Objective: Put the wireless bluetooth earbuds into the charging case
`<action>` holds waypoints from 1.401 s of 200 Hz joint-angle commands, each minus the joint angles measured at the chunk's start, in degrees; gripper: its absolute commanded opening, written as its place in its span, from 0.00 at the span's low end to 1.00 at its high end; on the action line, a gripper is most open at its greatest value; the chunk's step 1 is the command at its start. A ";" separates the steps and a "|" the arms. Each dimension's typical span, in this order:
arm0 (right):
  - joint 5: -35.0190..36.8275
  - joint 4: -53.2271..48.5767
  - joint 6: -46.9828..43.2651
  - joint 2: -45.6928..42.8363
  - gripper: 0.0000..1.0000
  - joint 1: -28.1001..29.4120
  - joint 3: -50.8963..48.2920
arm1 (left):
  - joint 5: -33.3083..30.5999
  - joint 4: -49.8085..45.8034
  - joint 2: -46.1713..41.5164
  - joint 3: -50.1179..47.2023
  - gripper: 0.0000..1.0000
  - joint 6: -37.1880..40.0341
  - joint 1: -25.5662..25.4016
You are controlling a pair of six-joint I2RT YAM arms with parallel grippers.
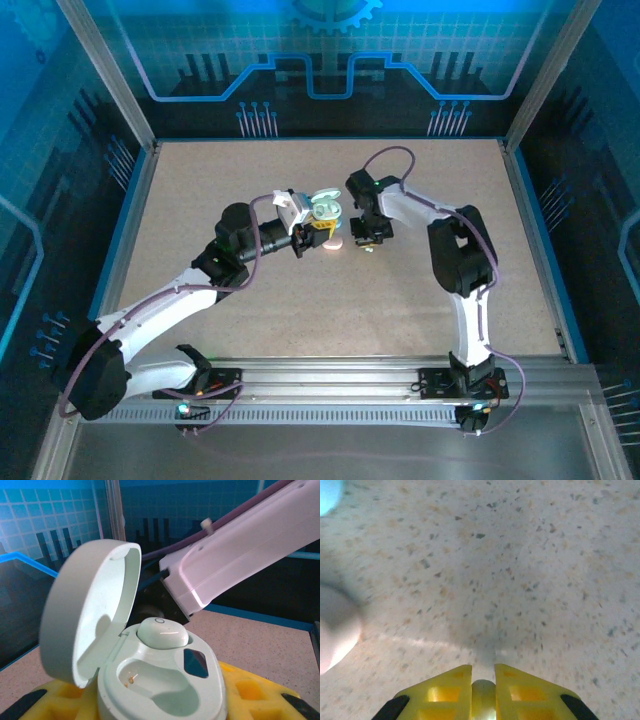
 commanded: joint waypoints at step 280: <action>-33.47 15.92 13.82 -44.09 0.19 -0.22 -9.22 | -1.23 8.55 10.97 0.83 0.27 0.16 -1.68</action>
